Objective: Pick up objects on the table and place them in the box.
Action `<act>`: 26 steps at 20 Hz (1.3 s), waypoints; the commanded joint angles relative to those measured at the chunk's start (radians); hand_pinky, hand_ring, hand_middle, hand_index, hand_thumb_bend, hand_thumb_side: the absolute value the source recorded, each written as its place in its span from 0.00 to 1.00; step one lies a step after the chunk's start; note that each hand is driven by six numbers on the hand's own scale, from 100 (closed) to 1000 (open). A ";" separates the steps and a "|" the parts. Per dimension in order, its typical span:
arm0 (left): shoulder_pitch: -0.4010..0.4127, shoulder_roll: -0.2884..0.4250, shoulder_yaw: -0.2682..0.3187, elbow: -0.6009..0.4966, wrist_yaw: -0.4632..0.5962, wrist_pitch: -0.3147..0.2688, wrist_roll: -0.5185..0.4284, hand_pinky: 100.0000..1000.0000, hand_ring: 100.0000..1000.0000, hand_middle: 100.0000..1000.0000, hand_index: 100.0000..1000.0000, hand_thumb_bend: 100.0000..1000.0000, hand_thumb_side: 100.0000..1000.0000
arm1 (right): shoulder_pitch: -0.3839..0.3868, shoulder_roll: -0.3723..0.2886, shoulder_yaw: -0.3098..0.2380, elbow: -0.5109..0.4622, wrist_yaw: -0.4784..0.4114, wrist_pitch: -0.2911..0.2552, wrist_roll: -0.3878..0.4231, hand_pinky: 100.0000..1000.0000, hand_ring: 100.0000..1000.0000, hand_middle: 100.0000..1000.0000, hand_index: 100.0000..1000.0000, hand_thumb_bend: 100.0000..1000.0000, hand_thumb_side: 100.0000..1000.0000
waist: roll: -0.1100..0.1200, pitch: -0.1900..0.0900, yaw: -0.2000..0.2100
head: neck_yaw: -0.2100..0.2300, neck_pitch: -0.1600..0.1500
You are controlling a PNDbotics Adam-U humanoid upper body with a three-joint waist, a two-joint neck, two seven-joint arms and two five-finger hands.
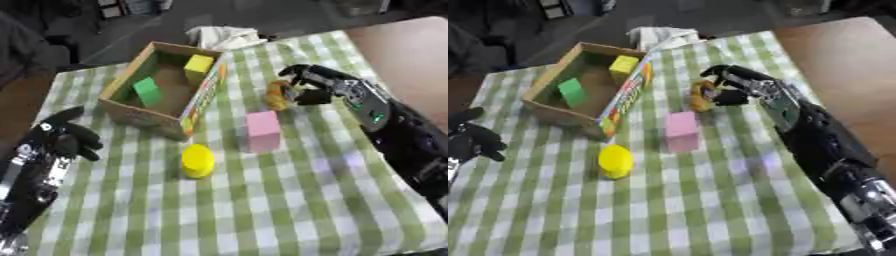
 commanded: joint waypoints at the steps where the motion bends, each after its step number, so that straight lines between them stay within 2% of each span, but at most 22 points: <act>1: -0.009 0.005 0.001 -0.019 0.004 -0.001 -0.005 0.51 0.58 0.54 0.88 0.00 0.63 | -0.010 -0.003 0.005 -0.020 0.042 -0.014 0.019 0.84 0.83 0.95 0.96 0.00 0.64 | -0.009 -0.007 0.003 | 0.001 0.004; 8: -0.012 0.004 -0.002 -0.019 0.000 -0.002 -0.007 0.51 0.58 0.54 0.88 0.00 0.63 | -0.003 0.001 0.010 -0.018 0.214 -0.045 0.045 0.85 0.87 0.95 0.98 0.00 0.42 | -0.012 -0.004 0.005 | 0.002 0.004; 9: -0.012 0.004 -0.002 -0.019 -0.001 -0.002 -0.008 0.50 0.58 0.54 0.88 0.00 0.63 | -0.002 0.002 0.010 -0.016 0.233 -0.054 0.055 0.85 0.87 0.94 0.96 0.00 0.31 | -0.012 -0.004 0.005 | 0.003 0.004; 10: -0.012 0.003 -0.002 -0.019 -0.001 -0.002 -0.008 0.50 0.58 0.54 0.88 0.00 0.64 | -0.001 0.004 0.009 -0.015 0.250 -0.062 0.065 0.85 0.86 0.93 0.95 0.00 0.25 | -0.012 -0.003 0.005 | 0.004 0.004; 11: -0.013 0.003 -0.002 -0.019 -0.001 -0.002 -0.008 0.50 0.58 0.54 0.88 0.00 0.64 | 0.000 0.004 0.008 -0.014 0.264 -0.070 0.072 0.85 0.85 0.89 0.92 0.00 0.13 | -0.013 -0.003 0.005 | 0.004 0.004; 13: -0.013 0.003 -0.001 -0.019 -0.002 -0.001 -0.008 0.50 0.58 0.54 0.88 0.00 0.64 | 0.002 0.005 0.004 -0.017 0.287 -0.083 0.072 0.83 0.82 0.83 0.86 0.00 0.00 | -0.013 -0.002 0.005 | 0.006 0.004; 14: -0.013 0.003 -0.001 -0.019 -0.003 -0.001 -0.008 0.50 0.58 0.54 0.88 0.00 0.64 | 0.003 0.006 0.002 -0.018 0.296 -0.087 0.066 0.82 0.80 0.78 0.82 0.00 0.00 | -0.013 -0.002 0.004 | 0.006 0.004; 16: -0.013 0.003 -0.001 -0.019 -0.004 0.000 -0.008 0.50 0.58 0.54 0.88 0.00 0.64 | 0.004 0.006 0.000 -0.019 0.309 -0.092 0.048 0.82 0.79 0.77 0.81 0.00 0.00 | -0.013 -0.001 0.004 | 0.006 0.004; 17: -0.013 0.002 -0.001 -0.019 -0.004 0.000 -0.008 0.50 0.58 0.54 0.88 0.00 0.64 | 0.003 0.006 -0.002 -0.021 0.313 -0.093 0.035 0.78 0.71 0.60 0.61 0.00 0.00 | -0.014 -0.001 0.004 | 0.007 0.004; 22: -0.014 0.000 0.000 -0.019 -0.002 0.004 -0.007 0.50 0.58 0.54 0.88 0.00 0.64 | 0.006 0.003 -0.003 -0.052 0.330 -0.083 -0.108 0.72 0.58 0.43 0.38 0.00 0.00 | -0.017 -0.001 0.006 | 0.010 0.004; 26: -0.014 0.001 0.003 -0.019 0.000 0.006 -0.004 0.50 0.58 0.54 0.88 0.00 0.64 | 0.007 -0.001 0.000 -0.074 0.311 -0.061 -0.214 0.68 0.50 0.34 0.25 0.00 0.00 | -0.020 -0.001 0.008 | 0.012 0.004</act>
